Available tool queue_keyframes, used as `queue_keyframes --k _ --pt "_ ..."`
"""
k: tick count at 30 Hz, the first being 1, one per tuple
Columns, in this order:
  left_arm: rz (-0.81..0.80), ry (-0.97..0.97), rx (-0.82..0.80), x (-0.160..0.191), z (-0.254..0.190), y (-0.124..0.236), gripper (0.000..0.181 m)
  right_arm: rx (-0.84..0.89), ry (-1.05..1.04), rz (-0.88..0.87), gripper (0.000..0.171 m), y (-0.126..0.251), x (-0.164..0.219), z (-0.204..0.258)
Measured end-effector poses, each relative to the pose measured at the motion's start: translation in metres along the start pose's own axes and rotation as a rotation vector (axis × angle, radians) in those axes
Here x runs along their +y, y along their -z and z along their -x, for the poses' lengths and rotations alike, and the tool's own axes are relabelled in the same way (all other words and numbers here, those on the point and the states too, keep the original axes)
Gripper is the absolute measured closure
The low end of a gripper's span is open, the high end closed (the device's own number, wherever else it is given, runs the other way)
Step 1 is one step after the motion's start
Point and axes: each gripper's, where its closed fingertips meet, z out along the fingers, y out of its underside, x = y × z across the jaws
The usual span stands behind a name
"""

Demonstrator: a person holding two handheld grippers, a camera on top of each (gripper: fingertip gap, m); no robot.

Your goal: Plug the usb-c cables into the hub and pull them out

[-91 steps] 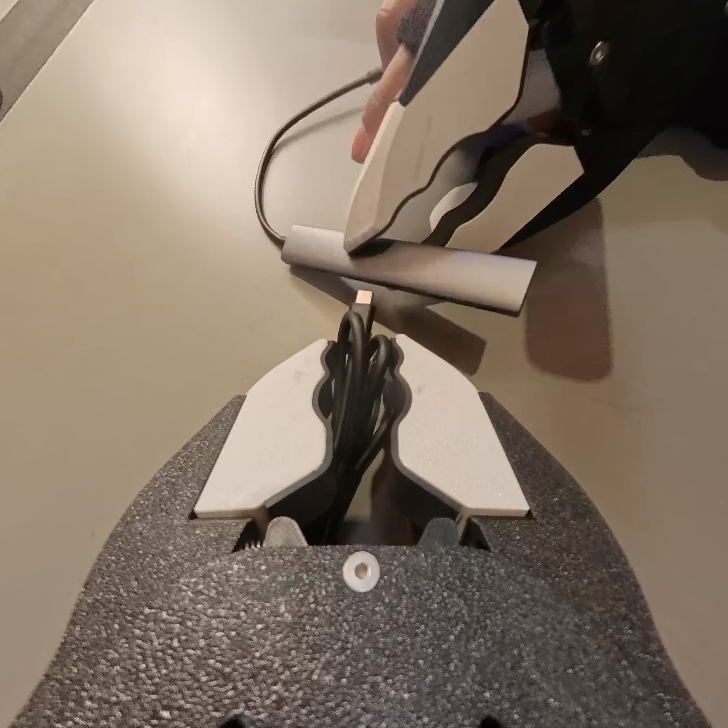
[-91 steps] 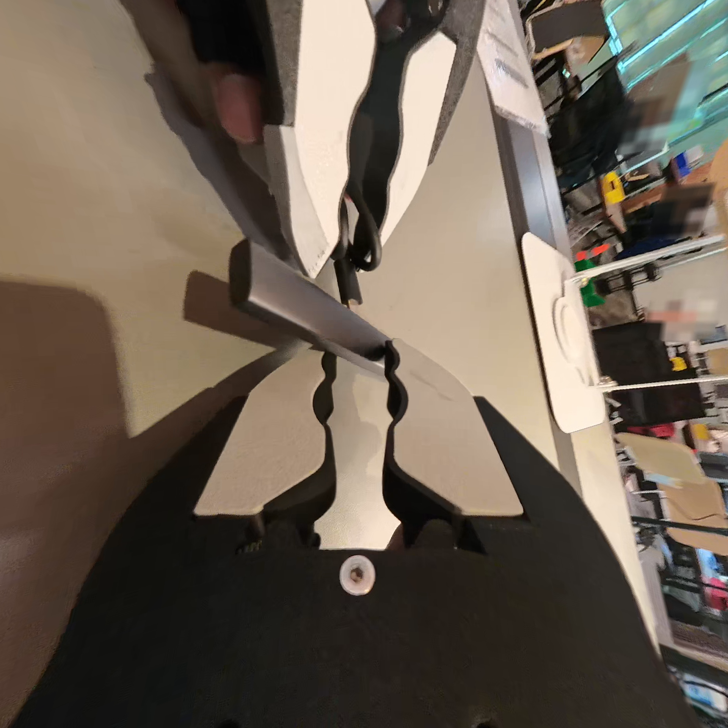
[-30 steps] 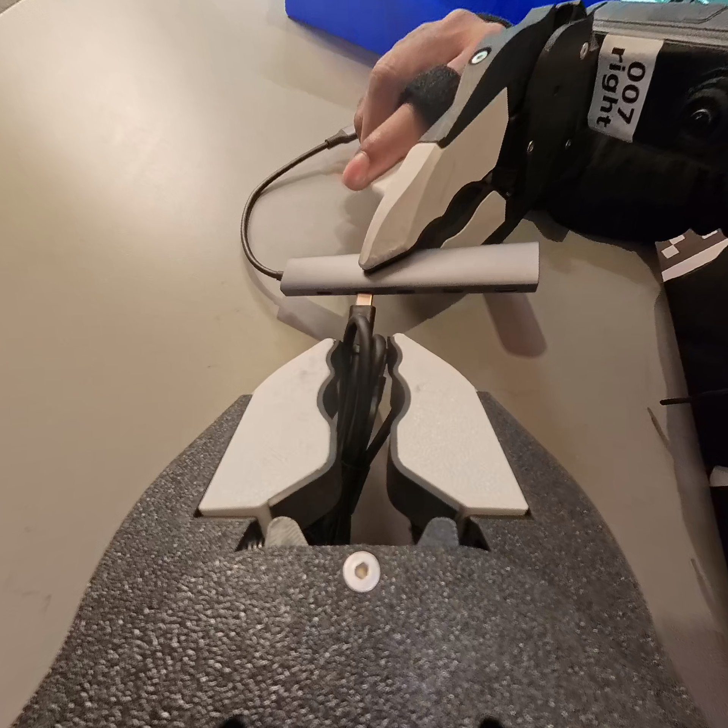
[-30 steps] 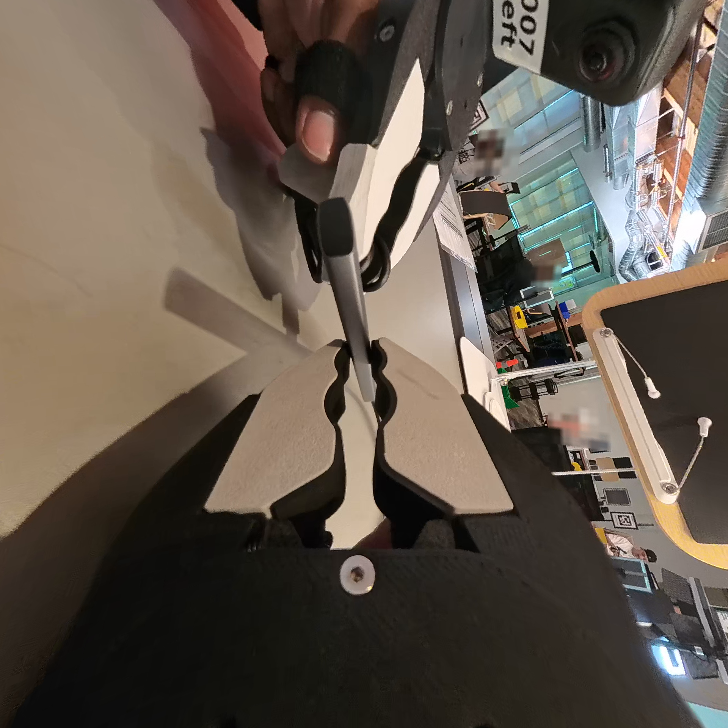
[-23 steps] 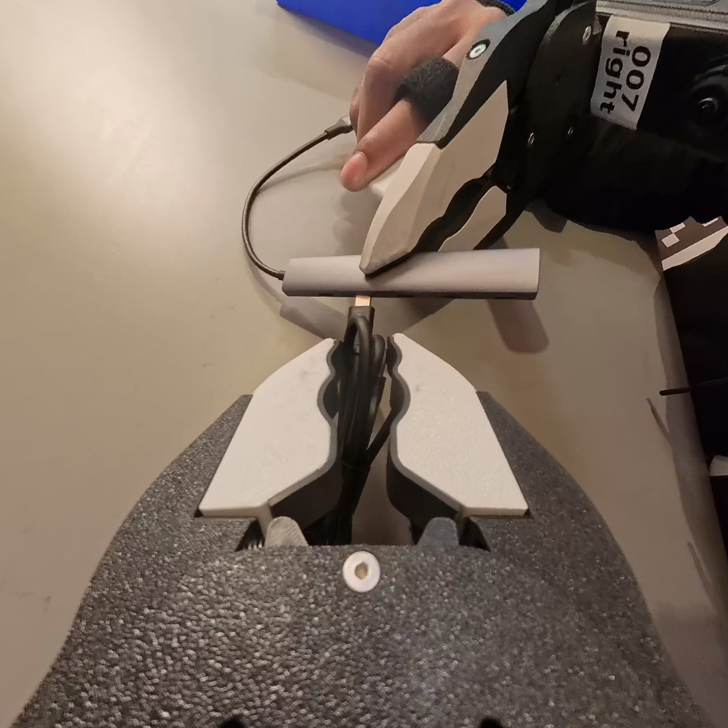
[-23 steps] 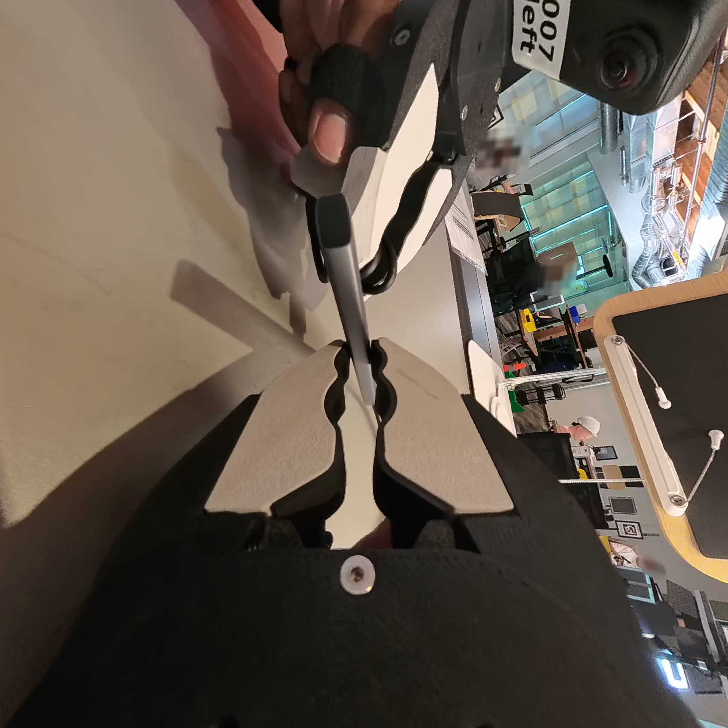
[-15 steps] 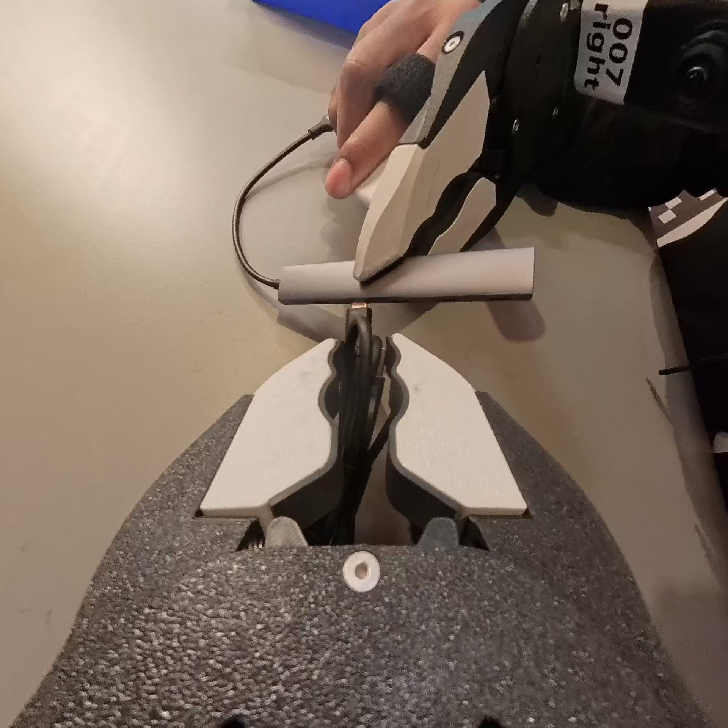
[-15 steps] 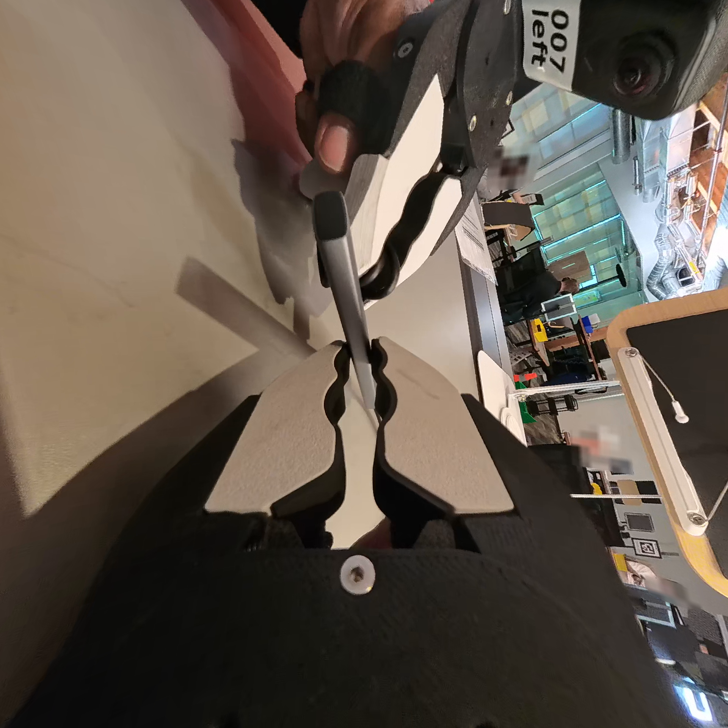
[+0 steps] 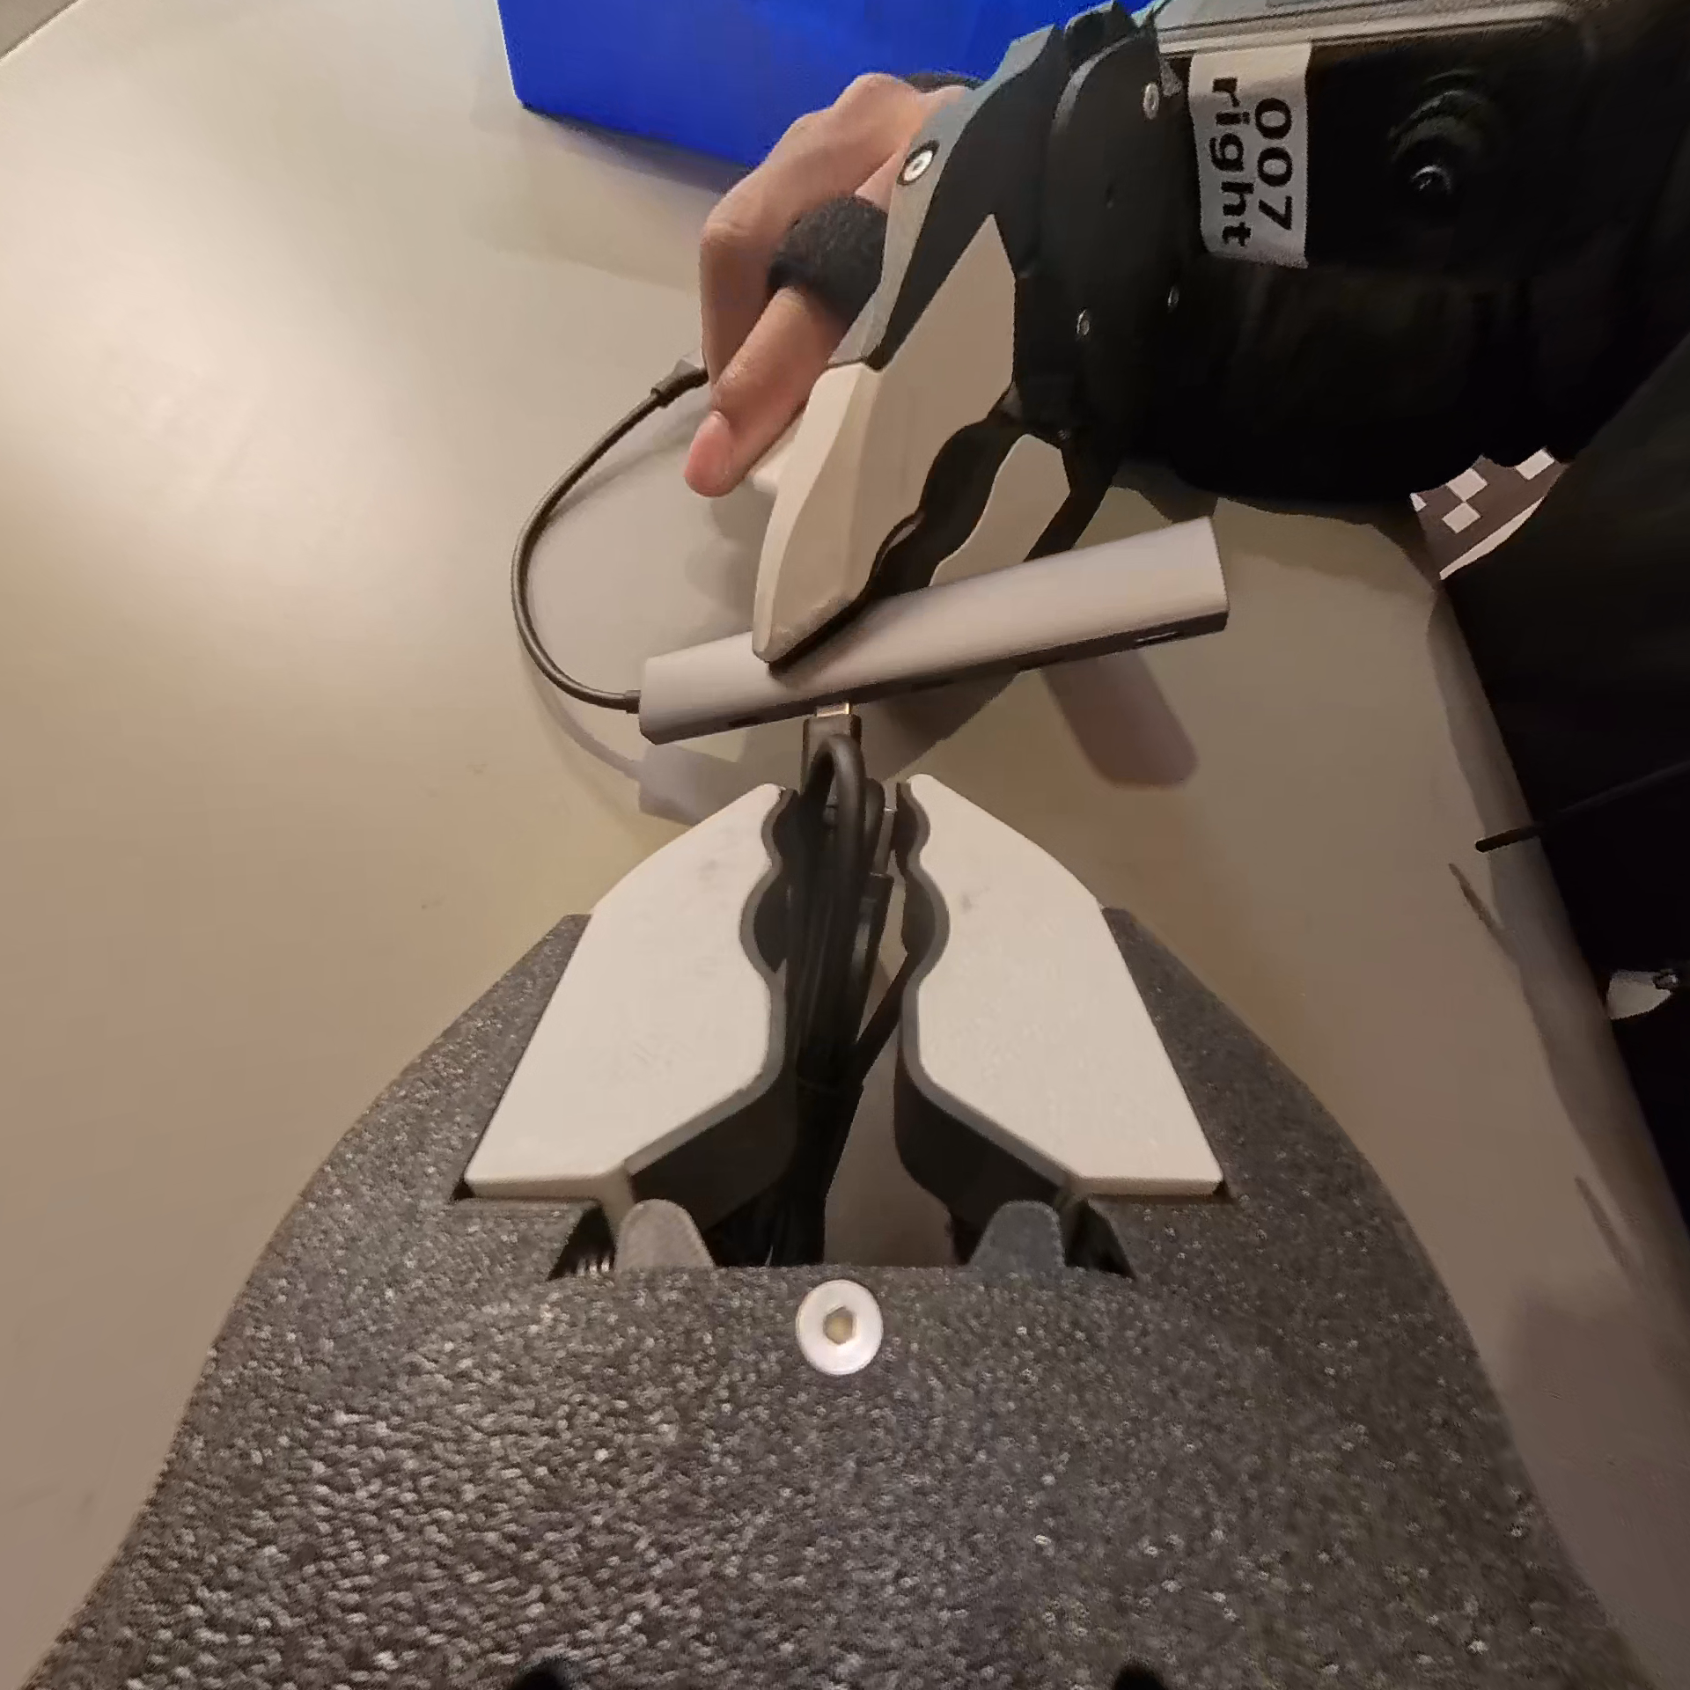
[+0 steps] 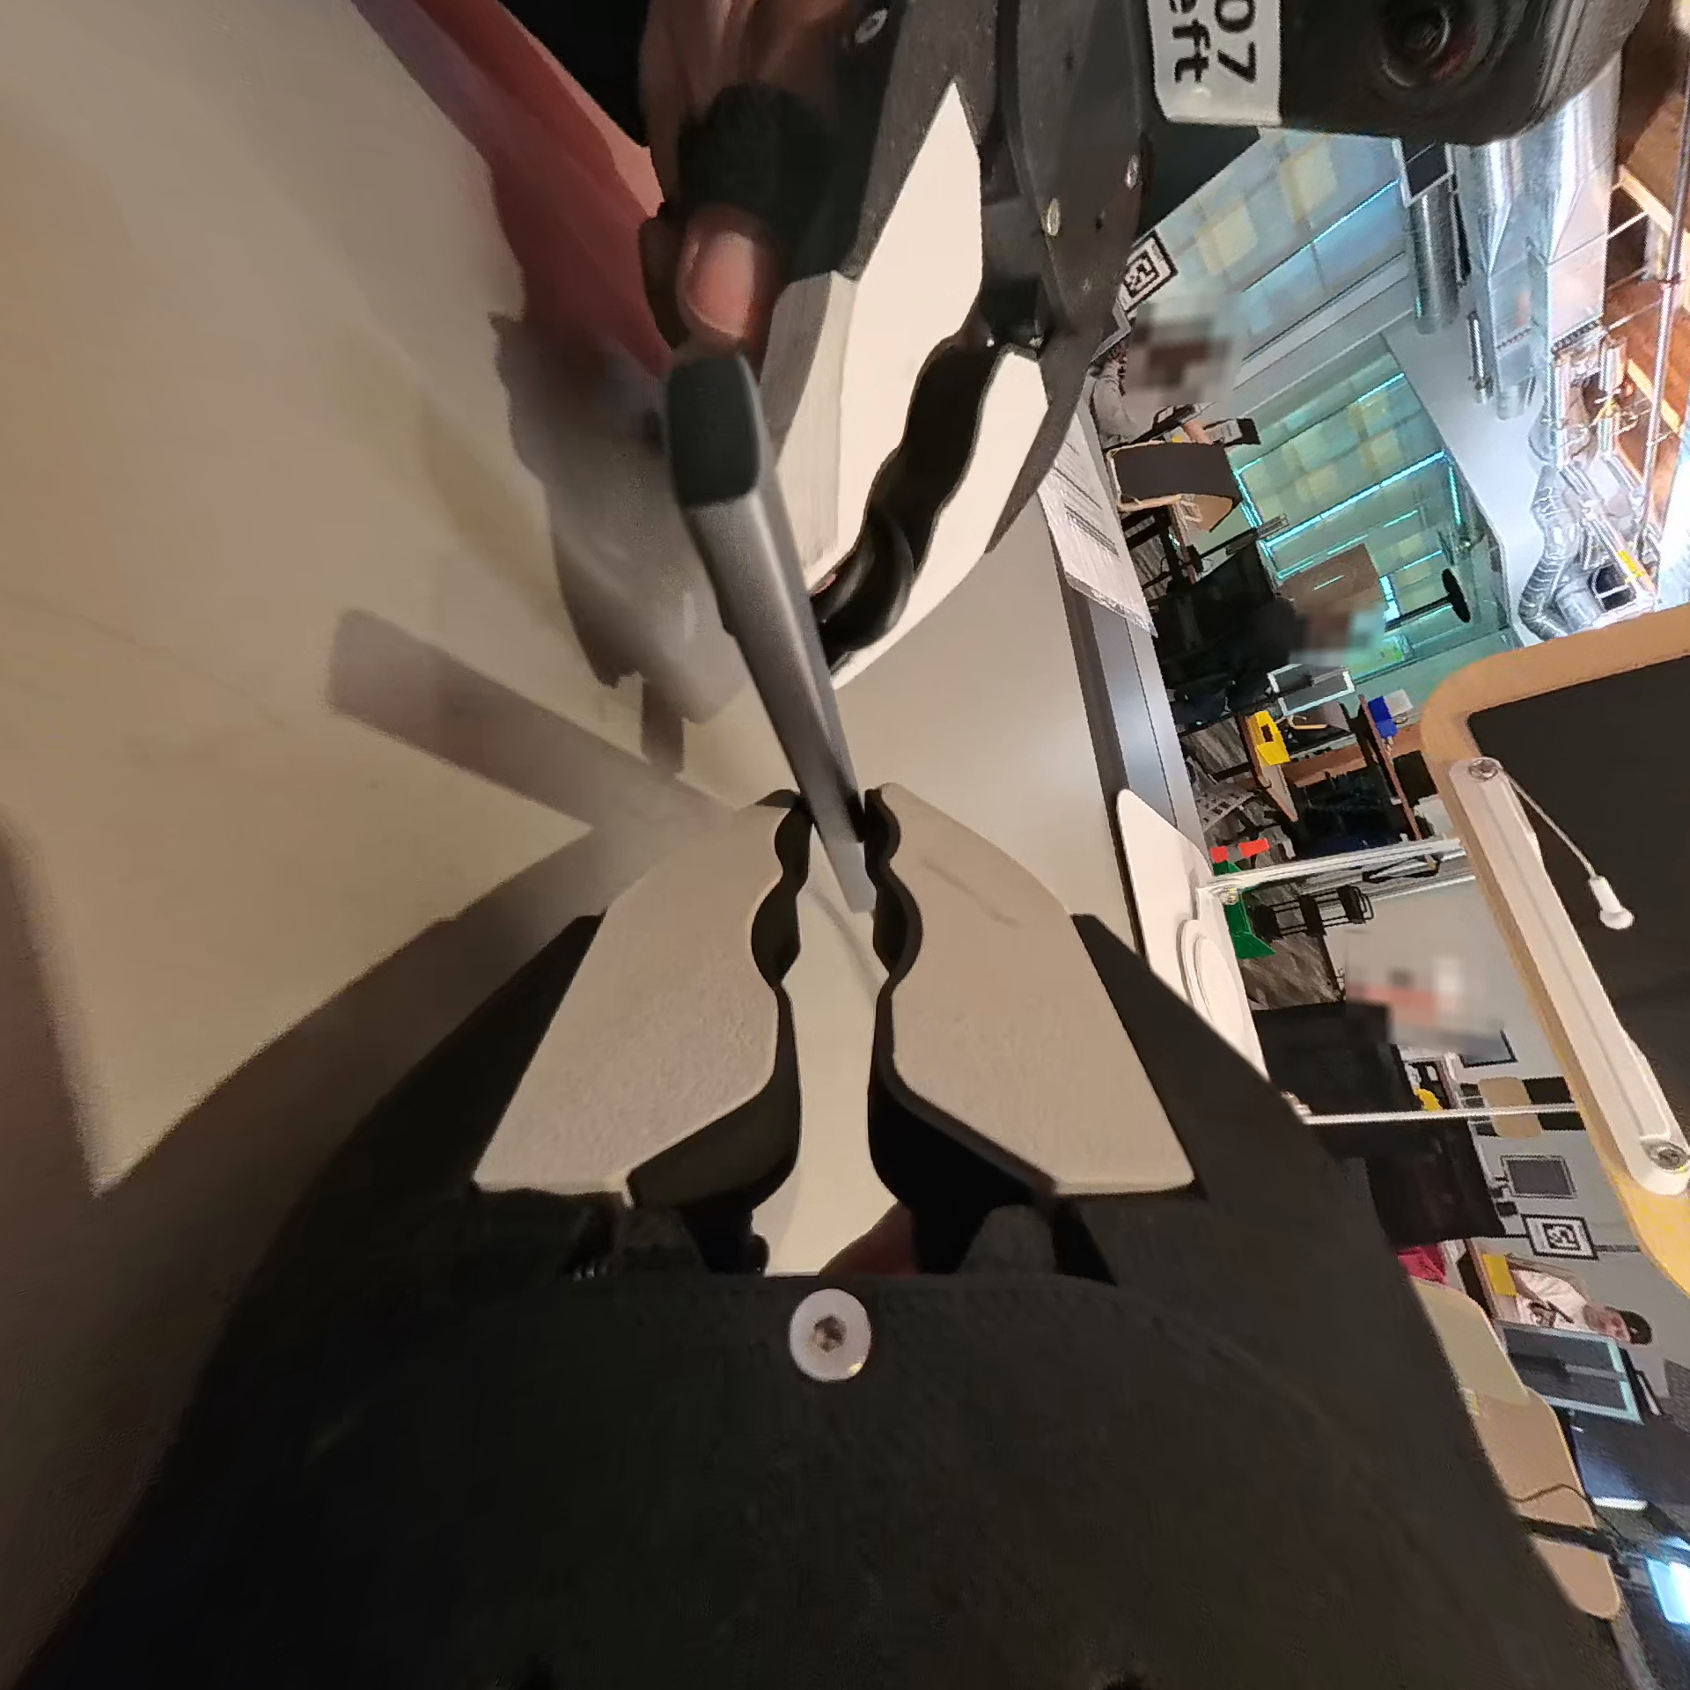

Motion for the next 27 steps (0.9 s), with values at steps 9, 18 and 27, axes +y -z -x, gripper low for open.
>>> queue_keyframes --k 9,18,27 --pt "0.005 0.021 -0.020 -0.001 0.003 -0.002 0.162 0.007 0.073 0.069 0.161 -0.007 0.002 0.000" --pt "-0.005 0.089 -0.081 -0.004 0.010 -0.004 0.163 0.064 0.113 0.192 0.161 -0.011 0.012 -0.004" --pt "-0.018 0.116 -0.172 -0.007 0.022 -0.002 0.163 0.159 0.101 0.346 0.162 -0.016 0.021 -0.010"
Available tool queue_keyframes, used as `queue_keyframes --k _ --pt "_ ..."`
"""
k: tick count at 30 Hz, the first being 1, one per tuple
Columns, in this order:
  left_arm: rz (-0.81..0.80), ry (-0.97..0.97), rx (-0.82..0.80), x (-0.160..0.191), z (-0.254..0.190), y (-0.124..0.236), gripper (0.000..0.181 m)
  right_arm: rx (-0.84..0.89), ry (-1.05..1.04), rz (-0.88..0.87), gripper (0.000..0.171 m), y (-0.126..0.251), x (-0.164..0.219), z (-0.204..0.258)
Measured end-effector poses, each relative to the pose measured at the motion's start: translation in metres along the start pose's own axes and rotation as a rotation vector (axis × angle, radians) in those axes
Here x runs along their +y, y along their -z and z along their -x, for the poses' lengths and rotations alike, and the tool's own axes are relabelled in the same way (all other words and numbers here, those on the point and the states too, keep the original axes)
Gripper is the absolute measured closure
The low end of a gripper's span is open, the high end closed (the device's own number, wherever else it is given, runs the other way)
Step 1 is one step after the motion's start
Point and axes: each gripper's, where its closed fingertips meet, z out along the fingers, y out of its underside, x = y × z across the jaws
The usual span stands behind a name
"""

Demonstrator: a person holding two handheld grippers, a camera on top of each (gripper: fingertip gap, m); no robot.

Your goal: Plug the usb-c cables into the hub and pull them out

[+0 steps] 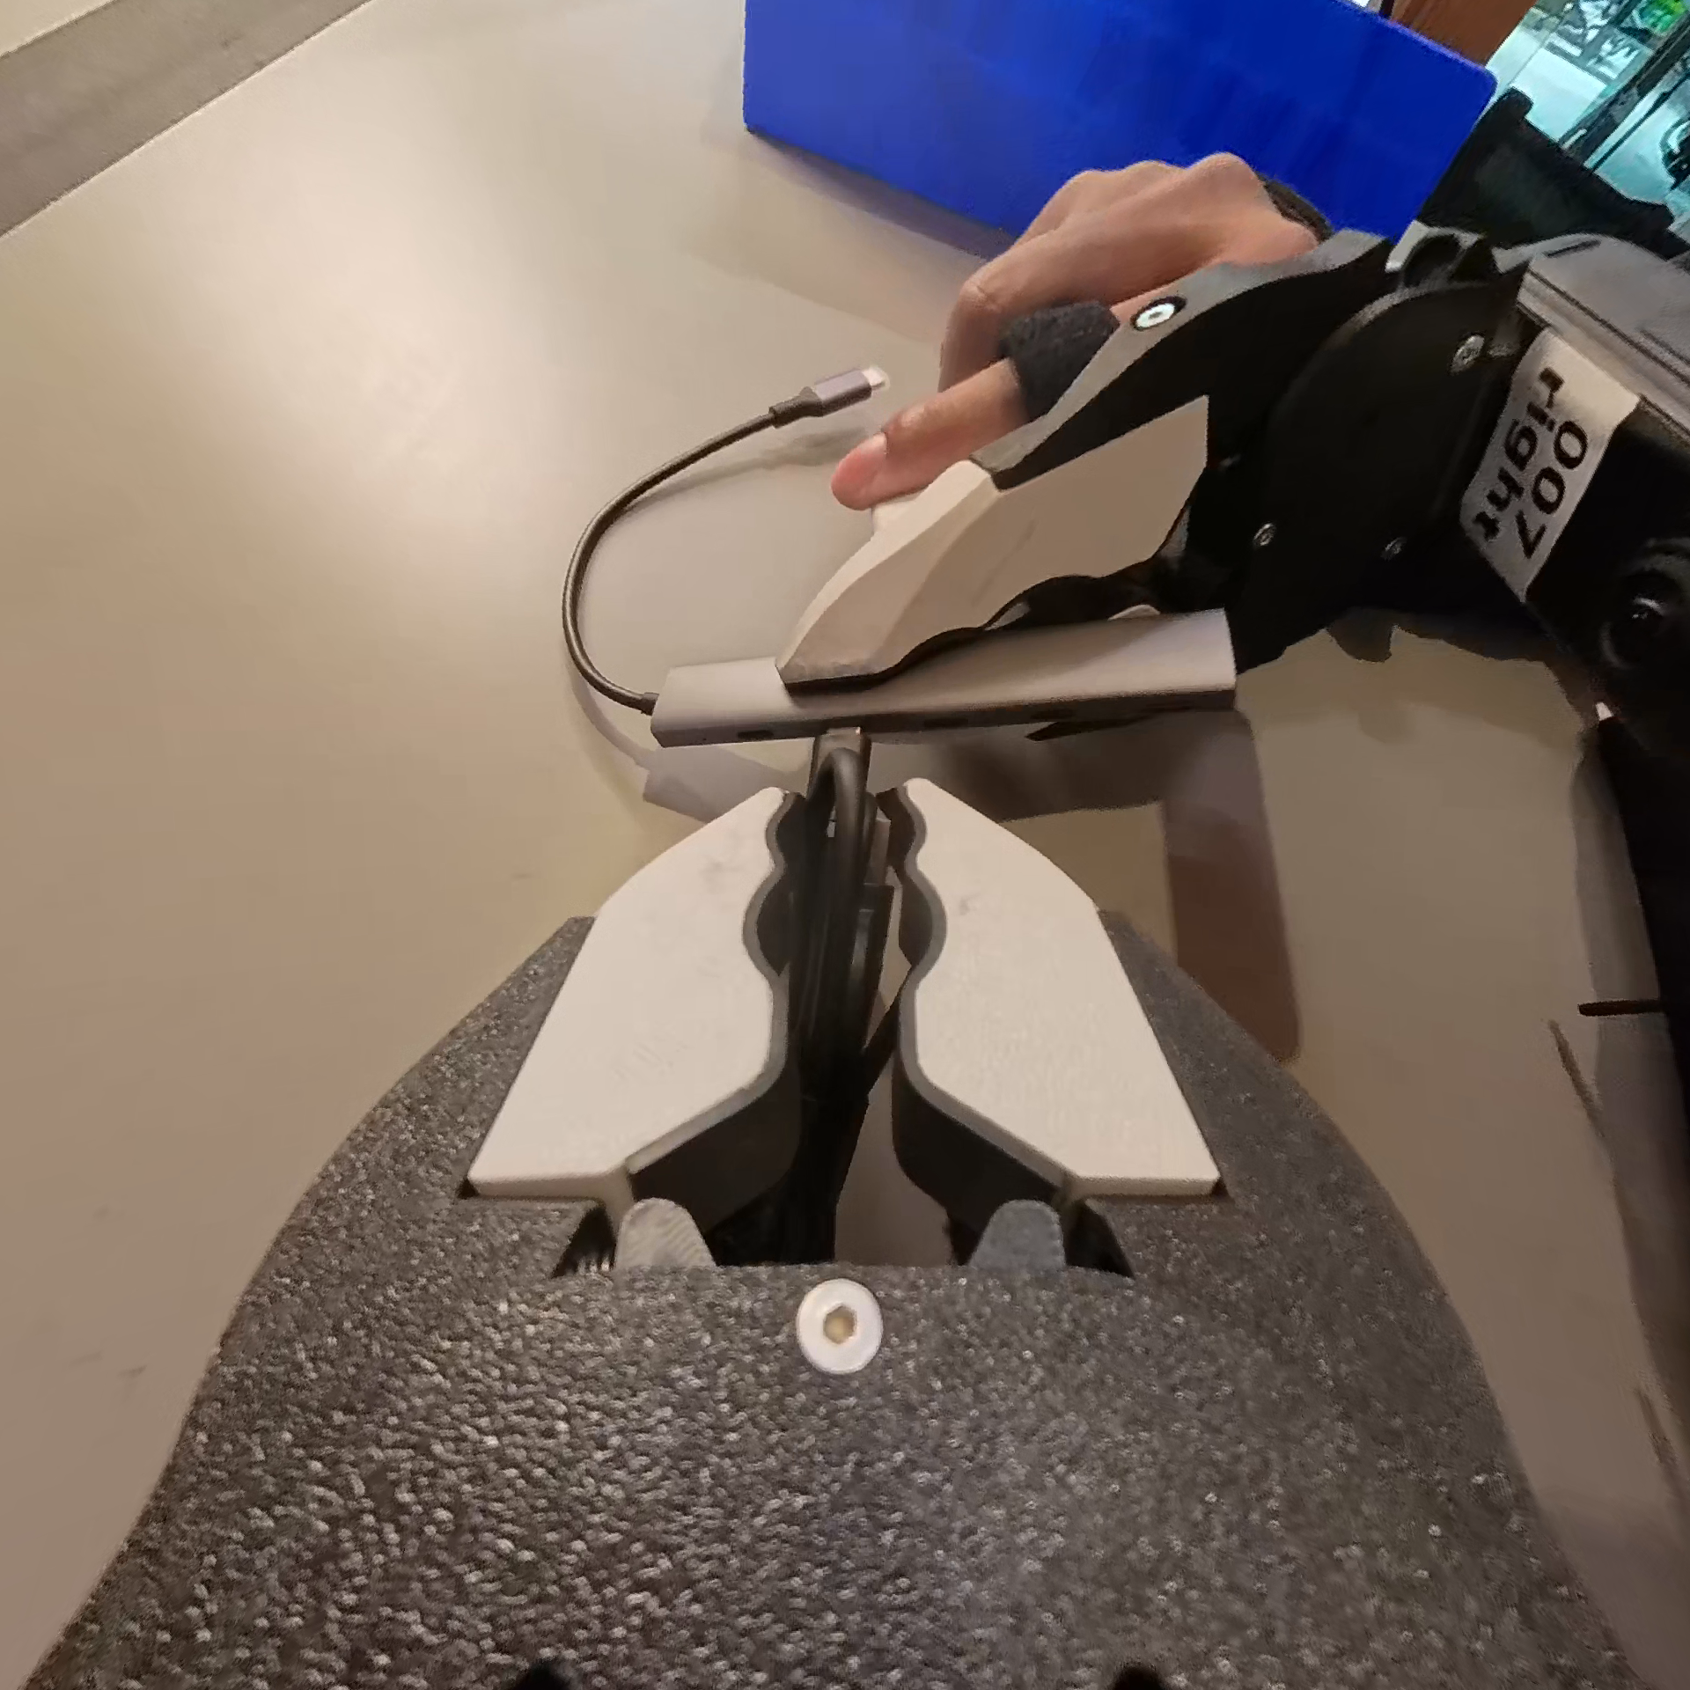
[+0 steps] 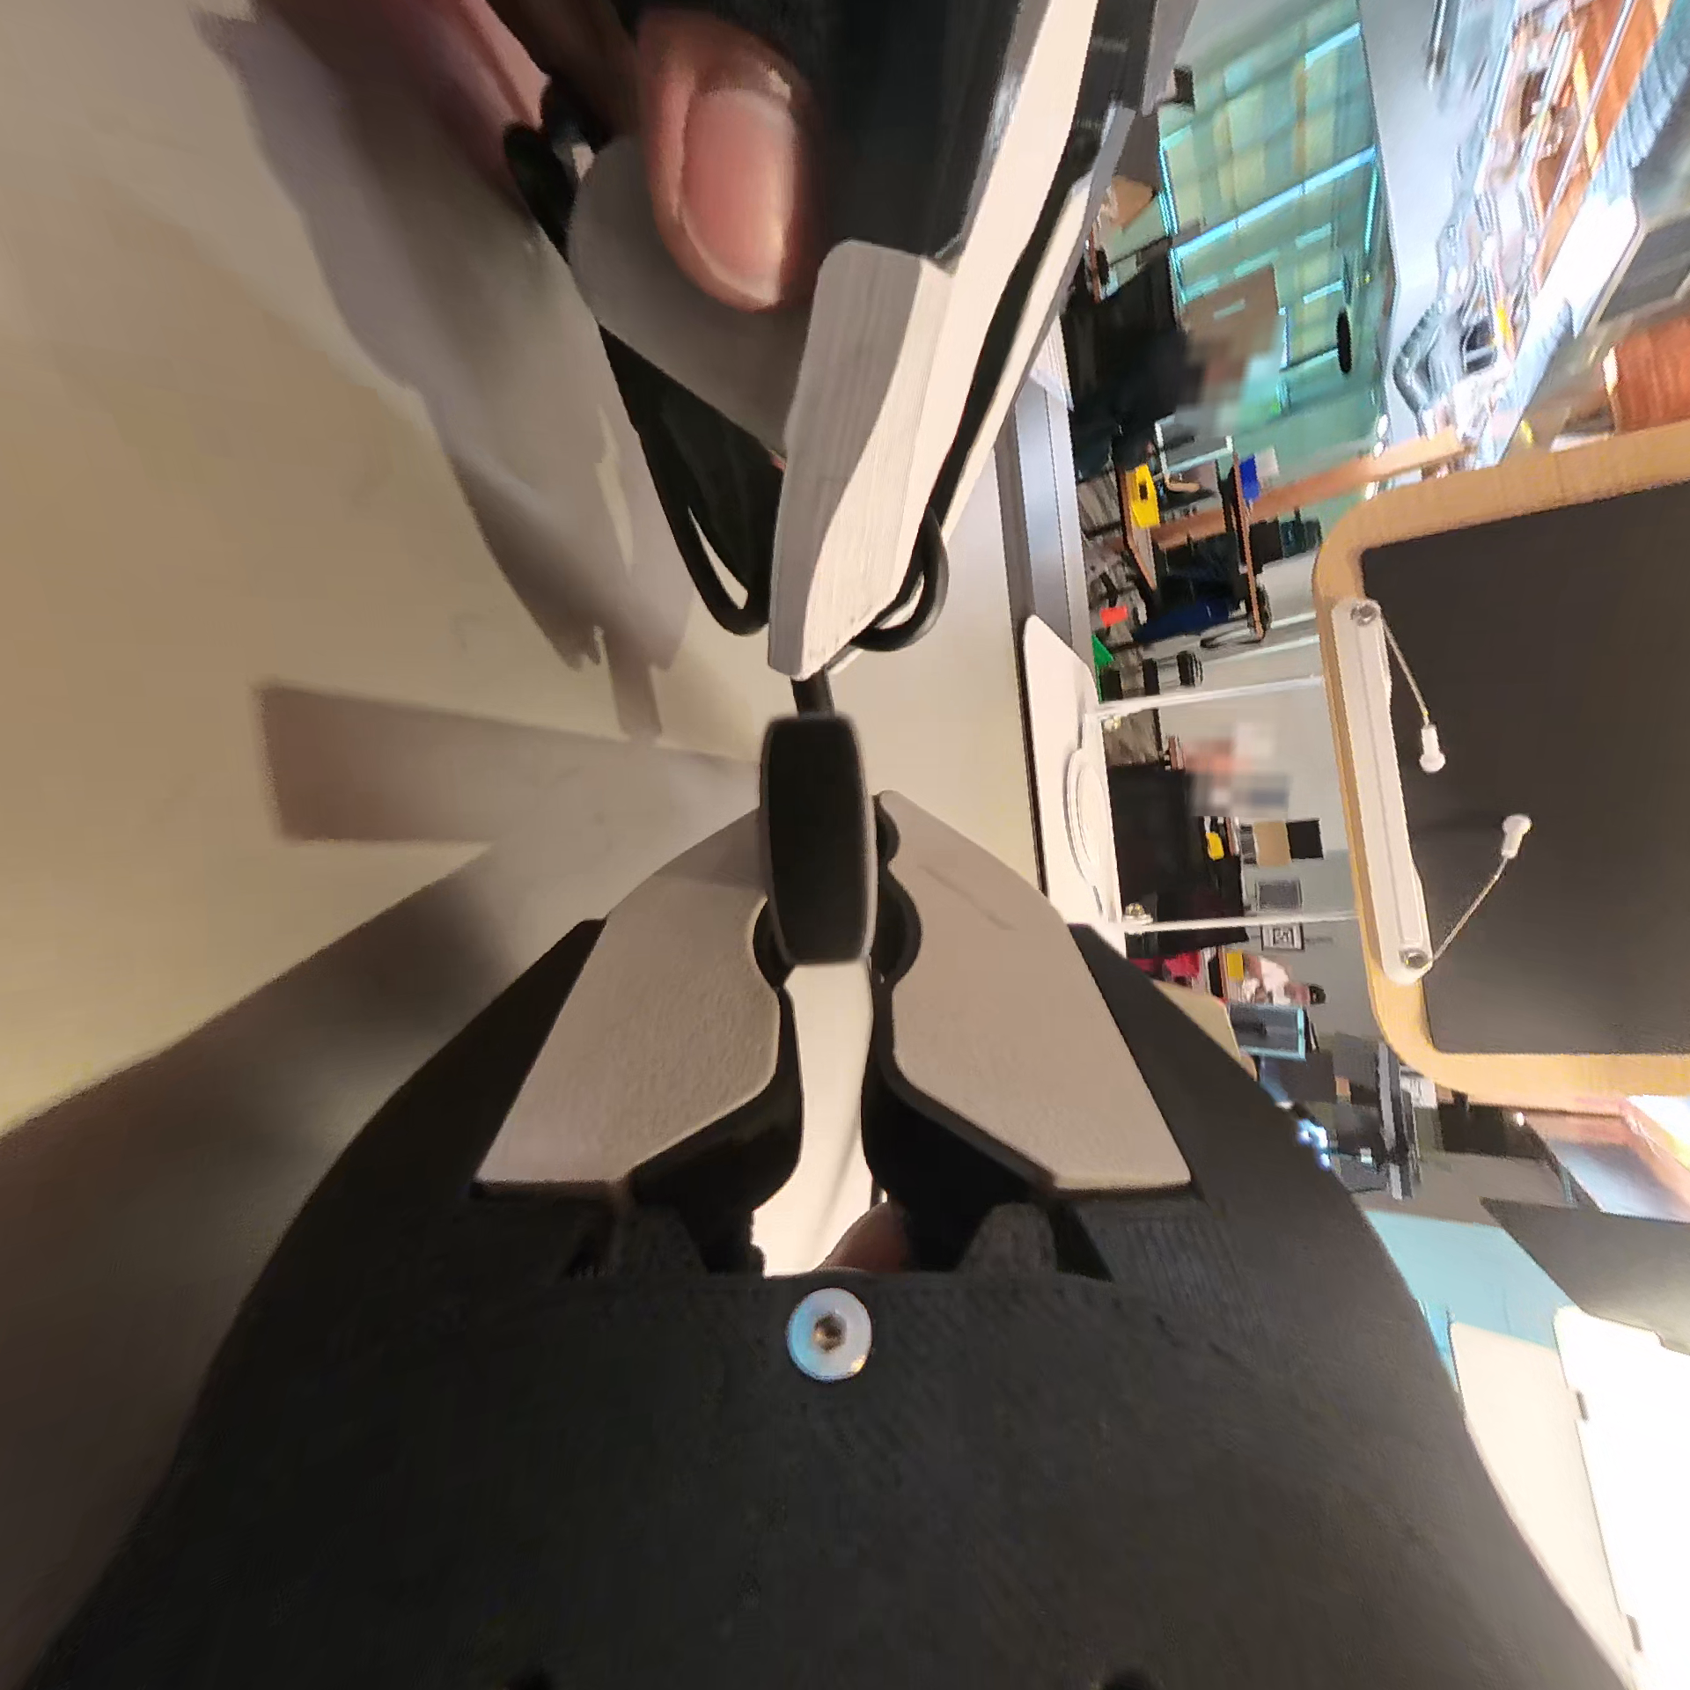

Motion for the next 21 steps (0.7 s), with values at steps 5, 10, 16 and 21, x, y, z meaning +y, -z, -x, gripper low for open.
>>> queue_keyframes --k 5,10,16,21 --pt "0.009 -0.022 0.000 0.001 -0.001 -0.001 0.164 -0.012 0.016 0.002 0.162 -0.002 -0.001 0.005" --pt "-0.049 0.045 0.056 -0.016 -0.017 -0.002 0.167 -0.005 0.031 0.017 0.161 -0.005 -0.016 0.014" --pt "-0.089 0.058 0.084 -0.012 -0.007 0.020 0.161 0.026 0.048 0.031 0.160 -0.016 -0.023 0.009" --pt "-0.072 0.011 0.026 -0.005 0.003 0.025 0.140 0.040 0.002 0.055 0.161 -0.013 -0.008 0.003"
